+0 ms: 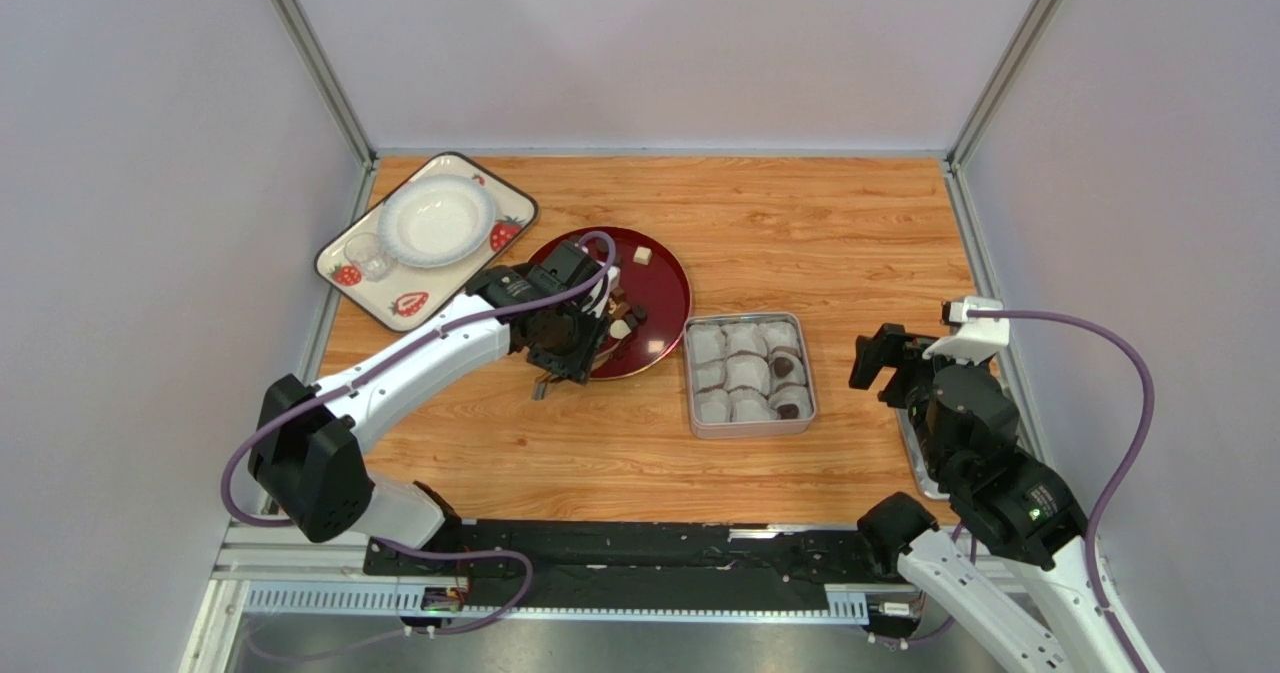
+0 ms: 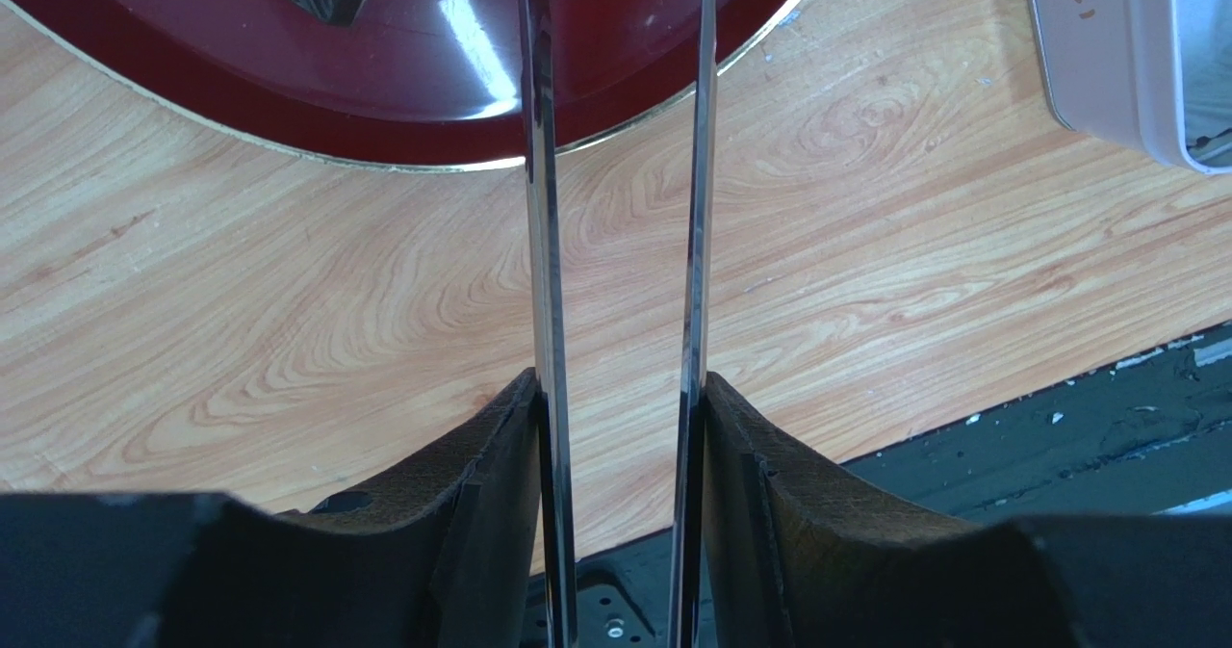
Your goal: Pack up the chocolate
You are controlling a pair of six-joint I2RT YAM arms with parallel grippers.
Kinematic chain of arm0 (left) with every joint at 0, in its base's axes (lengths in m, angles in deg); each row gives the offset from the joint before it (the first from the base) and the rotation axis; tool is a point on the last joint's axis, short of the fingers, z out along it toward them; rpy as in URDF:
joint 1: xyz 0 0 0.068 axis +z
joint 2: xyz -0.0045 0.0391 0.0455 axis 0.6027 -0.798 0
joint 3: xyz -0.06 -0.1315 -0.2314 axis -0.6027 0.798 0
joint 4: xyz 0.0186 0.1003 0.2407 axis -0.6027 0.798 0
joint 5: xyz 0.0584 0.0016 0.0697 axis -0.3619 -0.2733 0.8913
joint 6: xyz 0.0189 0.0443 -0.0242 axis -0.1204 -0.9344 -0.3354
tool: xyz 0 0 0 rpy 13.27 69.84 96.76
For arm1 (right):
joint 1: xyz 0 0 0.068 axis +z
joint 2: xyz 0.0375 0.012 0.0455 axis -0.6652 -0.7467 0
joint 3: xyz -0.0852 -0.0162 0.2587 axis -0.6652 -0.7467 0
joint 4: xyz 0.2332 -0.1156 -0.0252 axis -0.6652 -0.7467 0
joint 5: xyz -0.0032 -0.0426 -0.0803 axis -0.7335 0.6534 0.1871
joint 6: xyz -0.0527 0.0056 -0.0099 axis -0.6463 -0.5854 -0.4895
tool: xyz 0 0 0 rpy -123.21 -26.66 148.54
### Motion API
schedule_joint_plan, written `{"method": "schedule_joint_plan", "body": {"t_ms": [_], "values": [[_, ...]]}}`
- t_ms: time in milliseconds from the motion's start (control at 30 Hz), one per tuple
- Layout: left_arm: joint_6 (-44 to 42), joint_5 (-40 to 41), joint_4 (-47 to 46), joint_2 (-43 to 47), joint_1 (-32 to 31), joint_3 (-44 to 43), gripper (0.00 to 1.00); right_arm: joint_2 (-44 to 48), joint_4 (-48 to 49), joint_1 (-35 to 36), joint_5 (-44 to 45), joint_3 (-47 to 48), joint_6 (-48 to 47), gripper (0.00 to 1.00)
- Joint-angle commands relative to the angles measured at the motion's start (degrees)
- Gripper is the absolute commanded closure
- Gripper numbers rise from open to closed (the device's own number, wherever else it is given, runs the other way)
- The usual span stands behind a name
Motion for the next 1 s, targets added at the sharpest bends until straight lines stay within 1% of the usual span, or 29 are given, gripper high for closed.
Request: {"method": "schedule_joint_plan", "body": {"t_ms": [0, 233, 367, 600, 833, 967], "values": [[-0.9, 0.7, -2.6, -1.3, 0.3, -3.3, 0.5, -0.1, 2.3, -0.1, -0.2, 0.0, -0.9, 0.17], [-1.3, 1.4, -2.2, -4.5, 0.3, -5.6, 0.5, 0.0, 2.1, -0.1, -0.1, 0.0, -0.9, 0.17], [-0.9, 2.4, -1.2, -4.8, 0.3, -6.3, 0.56, 0.2, 2.1, -0.1, -0.1, 0.0, -0.9, 0.17], [-0.8, 3.7, 1.4, -2.5, 0.3, -6.3, 0.64, 0.2, 2.3, -0.1, -0.2, 0.0, -1.0, 0.17], [0.2, 2.2, 3.8, 1.7, 0.3, -5.7, 0.65, 0.3, 2.2, -0.1, -0.3, 0.0, -0.8, 0.17], [0.0, 0.2, 4.7, 3.4, 0.2, -7.2, 0.65, 0.2, 2.4, -0.1, -0.5, 0.0, -0.8, 0.17]]}}
